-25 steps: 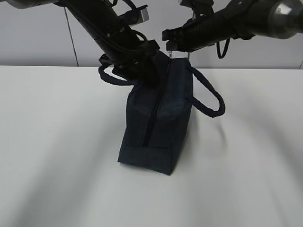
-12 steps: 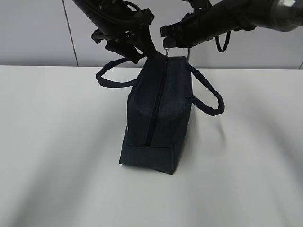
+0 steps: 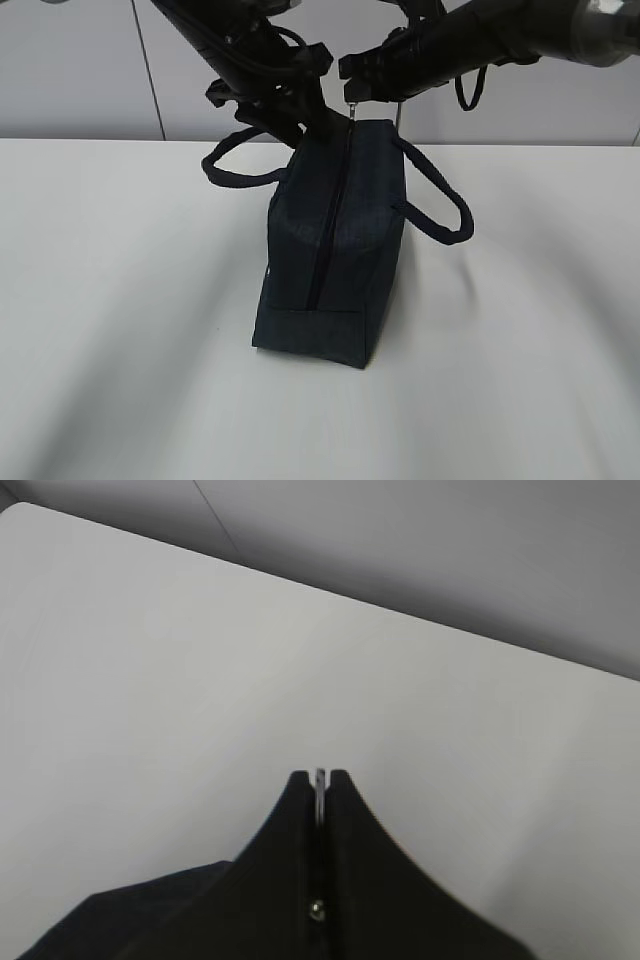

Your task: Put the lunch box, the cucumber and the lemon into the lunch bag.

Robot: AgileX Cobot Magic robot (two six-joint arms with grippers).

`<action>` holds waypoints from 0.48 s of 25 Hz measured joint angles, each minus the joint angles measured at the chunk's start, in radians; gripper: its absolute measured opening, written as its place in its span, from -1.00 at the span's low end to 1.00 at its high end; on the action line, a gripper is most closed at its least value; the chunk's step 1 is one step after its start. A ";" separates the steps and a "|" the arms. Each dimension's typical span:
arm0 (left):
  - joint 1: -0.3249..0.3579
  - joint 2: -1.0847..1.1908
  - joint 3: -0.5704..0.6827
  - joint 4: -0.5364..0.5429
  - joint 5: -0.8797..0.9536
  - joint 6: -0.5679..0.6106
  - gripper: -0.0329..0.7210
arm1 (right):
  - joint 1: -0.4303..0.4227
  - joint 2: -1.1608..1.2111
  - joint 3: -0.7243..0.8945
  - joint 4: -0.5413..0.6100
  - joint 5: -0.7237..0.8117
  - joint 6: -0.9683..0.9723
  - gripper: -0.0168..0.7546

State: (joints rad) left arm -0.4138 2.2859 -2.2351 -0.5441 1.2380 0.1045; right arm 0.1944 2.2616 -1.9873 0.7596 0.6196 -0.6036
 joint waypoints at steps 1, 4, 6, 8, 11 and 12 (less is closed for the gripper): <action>0.000 0.016 -0.012 0.000 0.000 0.000 -0.05 | 0.000 0.000 0.000 0.000 0.000 0.000 -0.96; 0.000 0.057 -0.047 0.000 0.000 0.000 -0.08 | 0.000 0.000 0.000 0.000 0.000 0.000 -0.96; 0.000 0.072 -0.051 -0.004 0.001 0.000 -0.20 | 0.000 0.000 0.000 0.000 0.000 -0.001 -0.96; 0.000 0.079 -0.055 -0.004 0.001 0.003 -0.48 | 0.000 0.000 0.000 0.000 0.000 -0.001 -0.96; 0.000 0.079 -0.058 -0.002 0.001 0.026 -0.84 | 0.000 0.000 0.000 0.000 0.000 -0.001 -0.96; 0.000 0.079 -0.058 -0.002 0.001 0.034 -0.89 | 0.000 0.000 0.000 0.000 -0.002 -0.002 -0.96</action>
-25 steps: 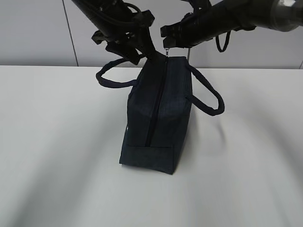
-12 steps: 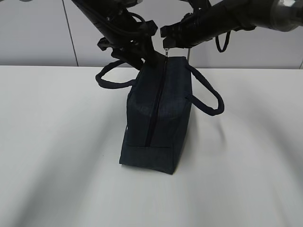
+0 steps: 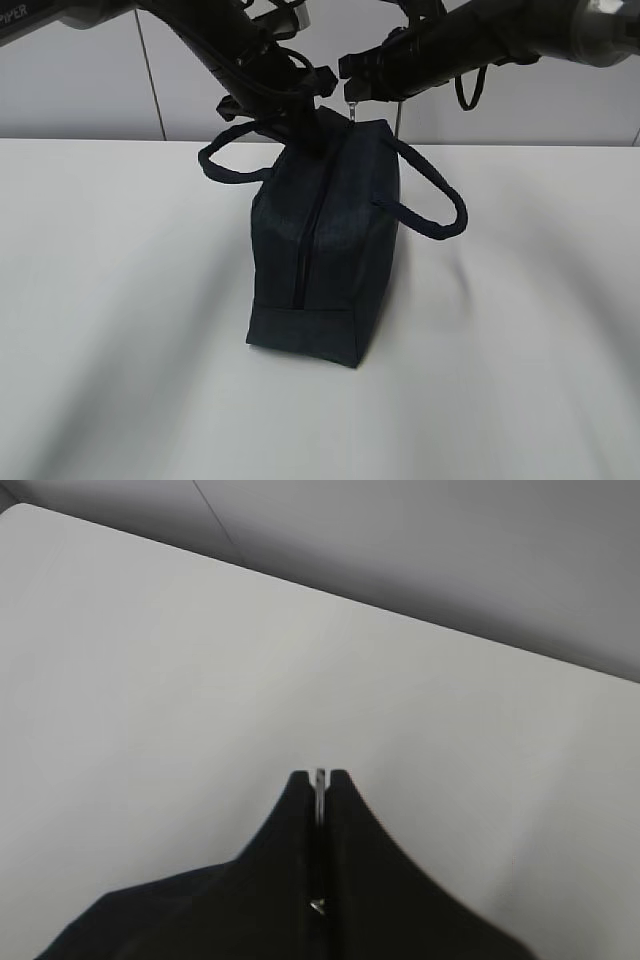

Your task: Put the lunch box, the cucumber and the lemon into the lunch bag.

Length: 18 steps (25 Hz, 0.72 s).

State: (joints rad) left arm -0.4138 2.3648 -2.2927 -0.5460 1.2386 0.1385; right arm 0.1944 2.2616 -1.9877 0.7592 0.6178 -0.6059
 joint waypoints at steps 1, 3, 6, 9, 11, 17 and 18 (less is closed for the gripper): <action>0.000 0.000 0.000 0.000 0.000 0.007 -0.91 | 0.000 0.000 0.000 0.000 0.000 0.000 -0.96; 0.000 0.000 0.000 0.000 0.000 0.013 -0.93 | 0.000 0.002 -0.002 0.000 -0.004 0.000 -0.96; 0.000 0.000 0.000 -0.004 0.000 0.018 -0.93 | 0.000 0.010 -0.002 -0.004 -0.028 0.000 -0.96; 0.000 0.000 0.000 -0.006 0.000 0.018 -0.93 | 0.000 0.028 -0.002 -0.014 -0.060 0.000 -0.96; 0.000 0.000 0.000 -0.008 0.000 0.018 -0.93 | 0.000 0.041 -0.002 -0.017 -0.073 0.000 -0.96; -0.006 0.001 0.000 -0.009 -0.002 0.018 -0.94 | 0.000 0.091 -0.004 -0.017 -0.092 0.002 -0.96; -0.008 0.002 0.000 -0.009 -0.002 0.018 -0.94 | 0.000 0.099 -0.005 -0.017 -0.097 0.004 -0.96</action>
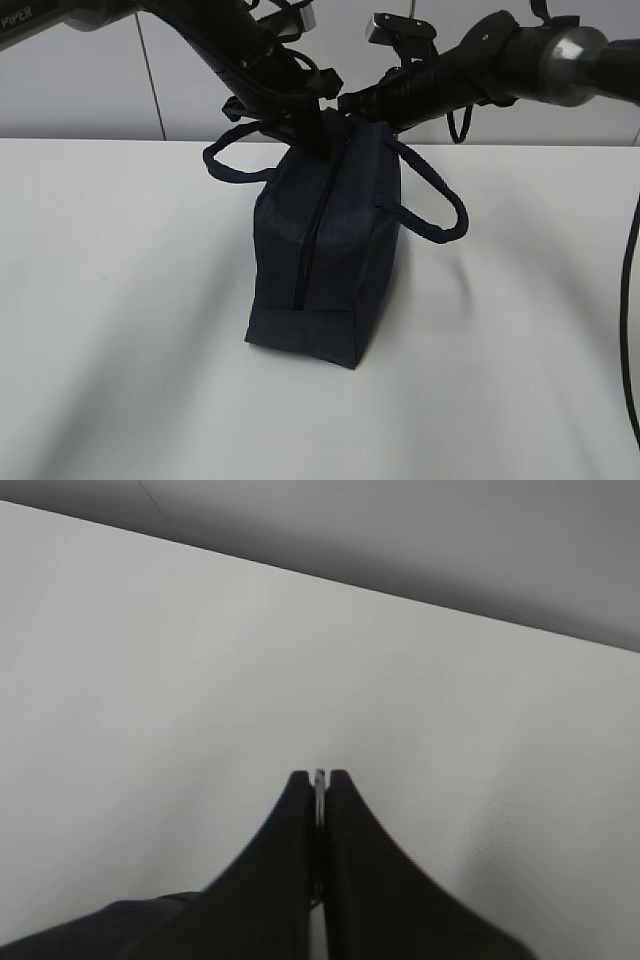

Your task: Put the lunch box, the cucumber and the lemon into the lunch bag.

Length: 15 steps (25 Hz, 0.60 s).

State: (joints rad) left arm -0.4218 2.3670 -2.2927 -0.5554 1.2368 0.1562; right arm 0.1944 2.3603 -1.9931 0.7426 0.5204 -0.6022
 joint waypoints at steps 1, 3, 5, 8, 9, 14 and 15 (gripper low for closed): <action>-0.001 0.000 0.000 0.002 0.000 0.000 -0.94 | 0.000 0.008 0.000 0.002 -0.002 0.004 -0.96; -0.002 0.000 0.000 0.005 -0.002 0.000 -0.94 | 0.000 0.020 -0.004 0.008 -0.008 0.014 -0.96; -0.002 0.000 0.000 0.009 -0.002 0.000 -0.94 | -0.002 0.030 -0.004 0.015 -0.008 0.024 -0.96; -0.002 0.000 0.000 0.008 -0.004 0.000 -0.94 | -0.009 0.038 -0.004 0.019 -0.010 0.046 -0.96; -0.002 0.000 0.000 0.008 -0.004 0.000 -0.94 | -0.011 0.042 -0.004 0.021 -0.010 0.057 -0.96; -0.002 0.002 0.000 0.009 -0.004 0.000 -0.94 | -0.014 0.056 -0.004 0.027 -0.008 0.084 -0.96; -0.002 0.002 0.000 0.011 -0.004 0.000 -0.94 | -0.014 0.057 -0.004 0.027 -0.008 0.089 -0.96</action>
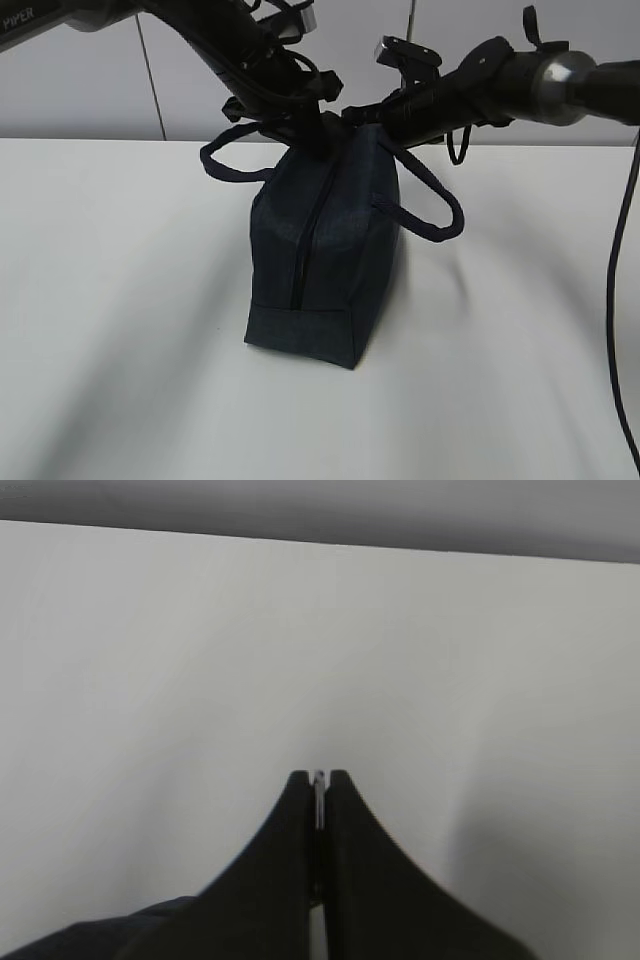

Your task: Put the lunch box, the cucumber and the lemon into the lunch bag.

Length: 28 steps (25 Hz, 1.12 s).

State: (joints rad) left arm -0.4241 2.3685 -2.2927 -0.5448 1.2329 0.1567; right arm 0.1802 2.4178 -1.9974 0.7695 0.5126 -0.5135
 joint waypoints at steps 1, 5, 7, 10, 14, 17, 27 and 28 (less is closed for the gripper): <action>0.000 0.000 0.000 0.000 0.000 0.000 -0.94 | 0.000 0.002 -0.002 0.000 0.000 0.004 -0.96; -0.001 0.000 0.000 0.006 0.000 0.002 -0.94 | -0.001 0.014 -0.002 0.011 0.007 0.028 -0.96; -0.001 0.000 0.000 0.010 0.000 0.002 -0.94 | -0.002 0.027 -0.004 0.033 0.020 0.032 -0.96; -0.001 0.000 0.000 0.010 0.002 0.002 -0.94 | -0.003 0.028 -0.004 0.045 0.026 0.036 -0.96; -0.001 0.000 0.000 0.010 0.003 0.002 -0.94 | -0.003 0.028 -0.004 0.049 0.040 0.036 -0.96; -0.002 0.000 0.000 0.010 0.006 0.002 -0.94 | -0.005 0.028 -0.004 0.049 0.065 0.036 -0.96; -0.003 0.000 0.000 0.013 0.008 0.004 -0.94 | -0.008 0.028 -0.004 0.049 0.083 0.036 -0.96; -0.003 0.000 0.000 0.017 0.008 0.004 -0.94 | -0.008 0.028 -0.004 0.049 0.083 0.036 -0.96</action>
State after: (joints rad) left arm -0.4271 2.3685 -2.2927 -0.5279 1.2407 0.1605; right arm 0.1720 2.4463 -2.0010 0.8181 0.5953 -0.4772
